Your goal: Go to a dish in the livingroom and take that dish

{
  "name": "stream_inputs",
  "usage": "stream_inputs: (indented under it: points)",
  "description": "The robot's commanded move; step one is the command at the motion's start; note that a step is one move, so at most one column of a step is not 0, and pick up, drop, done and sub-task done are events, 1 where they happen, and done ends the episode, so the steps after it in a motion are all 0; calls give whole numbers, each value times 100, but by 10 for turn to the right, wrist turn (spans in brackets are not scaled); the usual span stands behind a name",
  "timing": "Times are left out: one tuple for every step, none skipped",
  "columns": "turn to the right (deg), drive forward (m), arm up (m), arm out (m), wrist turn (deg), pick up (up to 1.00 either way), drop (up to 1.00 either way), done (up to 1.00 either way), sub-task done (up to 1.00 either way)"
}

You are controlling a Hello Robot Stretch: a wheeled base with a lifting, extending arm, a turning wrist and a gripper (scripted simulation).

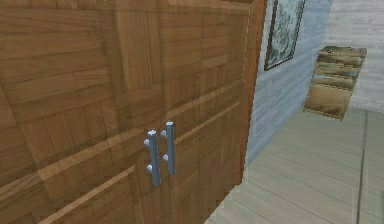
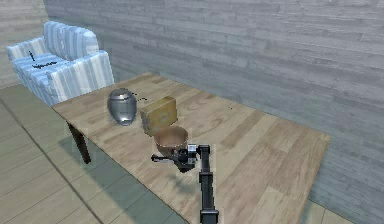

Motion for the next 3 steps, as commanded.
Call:
stream_inputs:
  points:
    - [0,0,0,0,0,100,0,0,0]
    - [0,0,10,0,0,0,0,0,0]
    - [0,0,0,0,0,0,0,100,0]
